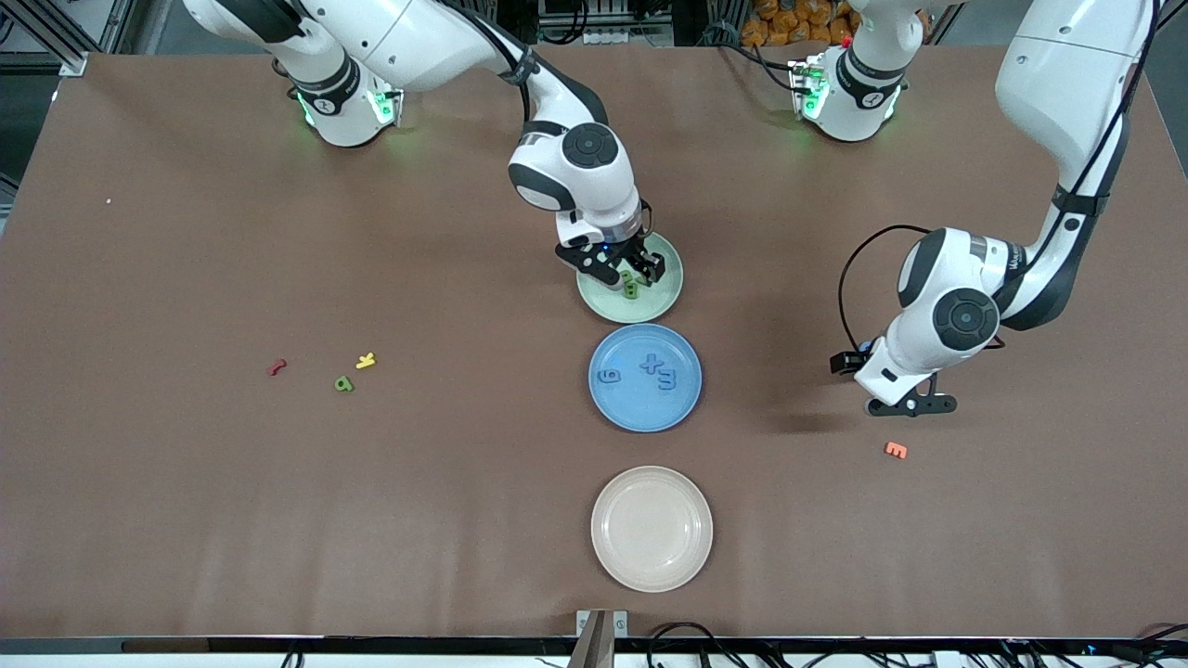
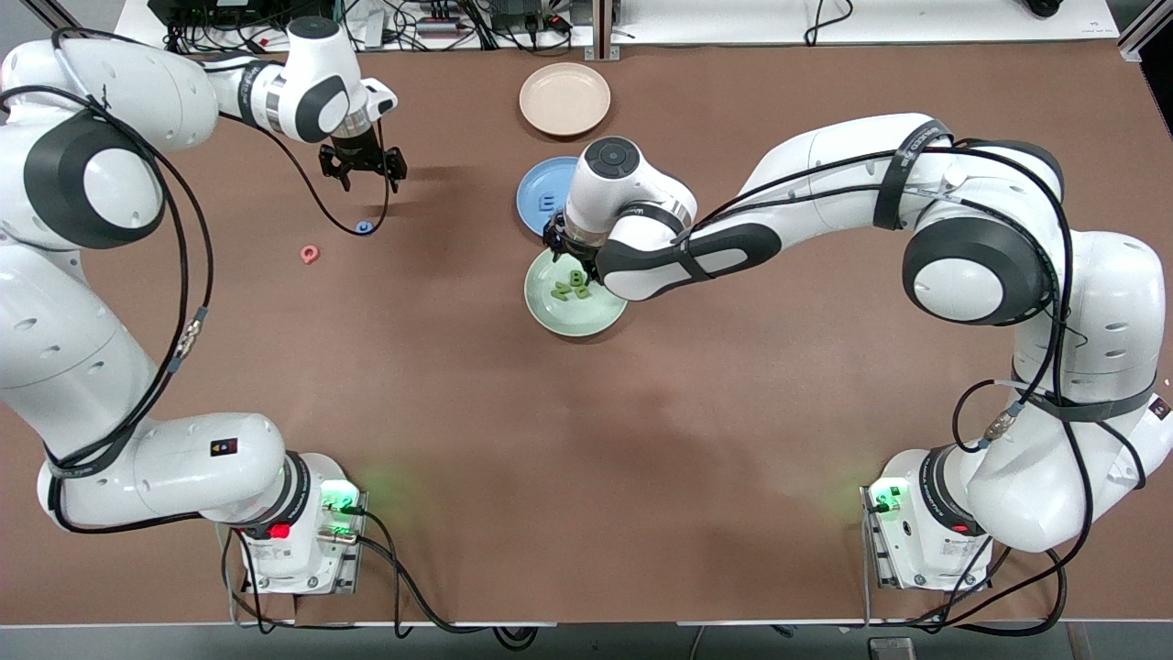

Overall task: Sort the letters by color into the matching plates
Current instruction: 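Reach the left gripper to blue c while the right gripper reaches green a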

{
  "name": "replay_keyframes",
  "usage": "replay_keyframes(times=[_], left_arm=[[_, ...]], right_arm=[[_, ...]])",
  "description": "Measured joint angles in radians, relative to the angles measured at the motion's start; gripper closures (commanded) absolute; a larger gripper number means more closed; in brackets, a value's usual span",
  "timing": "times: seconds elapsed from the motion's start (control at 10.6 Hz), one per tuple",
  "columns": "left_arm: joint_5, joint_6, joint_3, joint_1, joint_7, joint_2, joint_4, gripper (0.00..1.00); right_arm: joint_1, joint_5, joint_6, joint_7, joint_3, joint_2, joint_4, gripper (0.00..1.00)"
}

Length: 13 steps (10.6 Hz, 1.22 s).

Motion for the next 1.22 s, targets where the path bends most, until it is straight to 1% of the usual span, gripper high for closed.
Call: replay_keyframes(times=[0.19, 0.38, 0.57, 0.66, 0.75, 0.94, 1.04, 1.22], left_arm=[[-0.054, 0.0, 0.043, -0.034, 0.033, -0.039, 0.004, 0.0], [-0.073, -0.002, 0.053, -0.047, 0.035, -0.081, 0.005, 0.0], [-0.08, -0.012, 0.054, -0.049, 0.048, -0.126, 0.005, 0.0], [-0.098, -0.035, 0.055, -0.05, 0.079, -0.154, 0.005, 0.0], [-0.133, -0.067, 0.056, -0.051, 0.118, -0.184, 0.005, 0.0], [-0.18, -0.116, 0.059, -0.051, 0.144, -0.239, 0.004, 0.0], [-0.204, -0.148, 0.063, -0.049, 0.145, -0.268, 0.007, 0.0], [-0.217, -0.215, 0.069, -0.044, 0.146, -0.317, 0.037, 0.0]], right_arm=[[-0.006, 0.0, 0.0, 0.0, -0.002, 0.0, 0.008, 0.23], [-0.029, 0.0, -0.03, -0.002, -0.005, -0.016, 0.022, 0.23], [-0.088, 0.003, -0.079, -0.046, 0.0, -0.068, 0.023, 0.23], [-0.12, 0.027, -0.092, -0.096, 0.005, -0.101, 0.011, 0.23], [-0.148, 0.075, -0.105, -0.165, 0.006, -0.139, -0.009, 0.23], [-0.206, 0.189, -0.195, -0.344, 0.005, -0.213, -0.036, 0.23], [-0.239, 0.23, -0.252, -0.429, 0.003, -0.248, -0.04, 0.24], [-0.314, 0.27, -0.316, -0.585, -0.001, -0.321, -0.077, 0.24]])
